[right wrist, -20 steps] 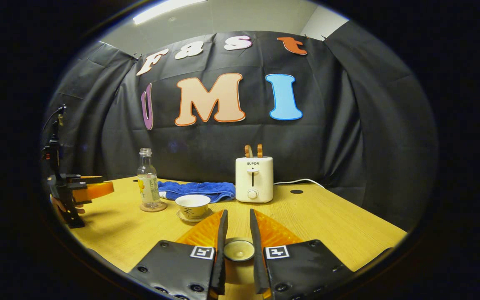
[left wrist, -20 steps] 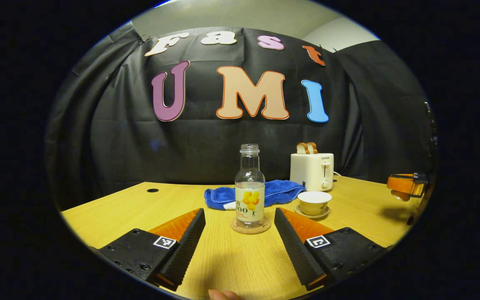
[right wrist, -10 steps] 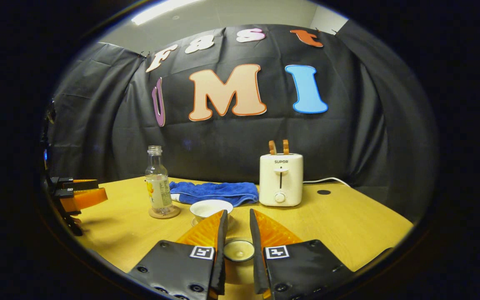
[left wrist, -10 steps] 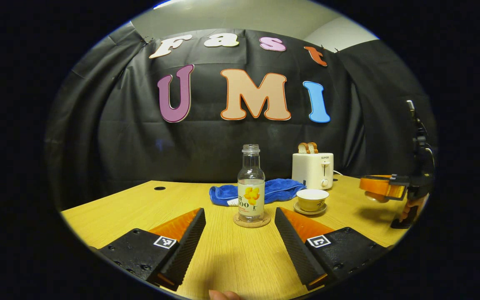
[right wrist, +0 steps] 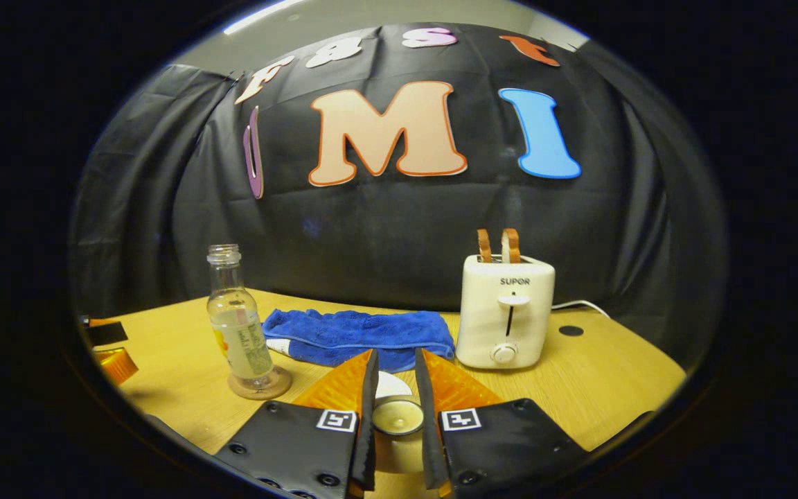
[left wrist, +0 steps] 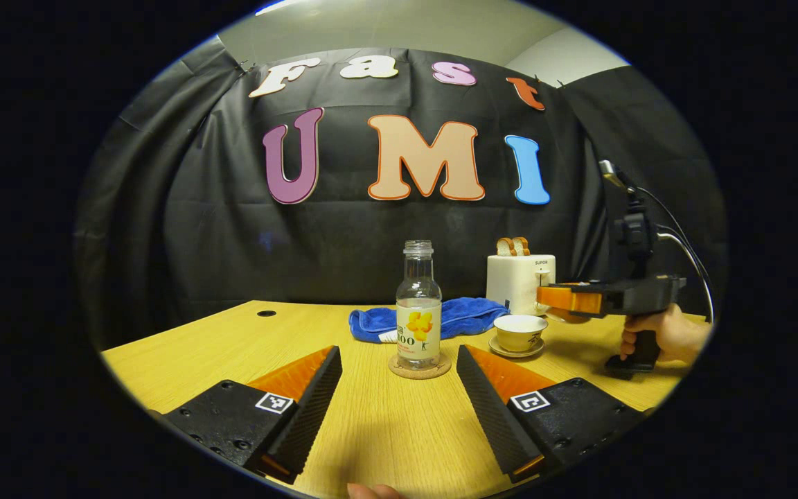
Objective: Open the teacup lid with one hand, grasp the water bottle and pour water into the teacup with the other hand; after pouring, place the water bottle on the coaster and then close the teacup lid.
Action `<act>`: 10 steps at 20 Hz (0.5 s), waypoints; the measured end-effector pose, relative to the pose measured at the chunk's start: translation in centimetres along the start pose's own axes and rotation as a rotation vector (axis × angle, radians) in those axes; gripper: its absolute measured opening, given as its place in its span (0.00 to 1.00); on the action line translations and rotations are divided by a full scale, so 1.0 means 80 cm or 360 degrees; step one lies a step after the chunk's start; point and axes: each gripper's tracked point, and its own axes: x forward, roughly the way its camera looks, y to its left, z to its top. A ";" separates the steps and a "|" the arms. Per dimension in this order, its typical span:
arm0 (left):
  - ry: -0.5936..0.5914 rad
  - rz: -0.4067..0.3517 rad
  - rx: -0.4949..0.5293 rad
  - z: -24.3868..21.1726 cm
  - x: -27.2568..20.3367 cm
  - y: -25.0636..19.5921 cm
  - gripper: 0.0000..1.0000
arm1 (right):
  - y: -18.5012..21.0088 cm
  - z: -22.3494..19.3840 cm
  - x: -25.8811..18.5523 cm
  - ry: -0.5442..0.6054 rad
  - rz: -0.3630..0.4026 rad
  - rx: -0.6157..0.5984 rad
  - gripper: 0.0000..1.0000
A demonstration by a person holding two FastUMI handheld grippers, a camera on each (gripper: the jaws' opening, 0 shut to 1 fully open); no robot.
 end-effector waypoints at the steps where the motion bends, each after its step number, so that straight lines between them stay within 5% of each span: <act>1: 0.0002 -0.0004 0.0001 -0.001 0.001 0.000 0.97 | 0.005 0.001 0.011 0.0019 0.0002 -0.0029 0.30; 5: 0.0001 -0.0007 0.0001 0.000 0.001 0.000 0.97 | 0.026 -0.013 0.047 0.0109 0.0029 -0.0173 0.30; 10: 0.0001 -0.0012 0.0001 0.000 0.001 -0.001 0.97 | 0.035 -0.038 0.061 0.0190 0.0071 -0.0133 0.30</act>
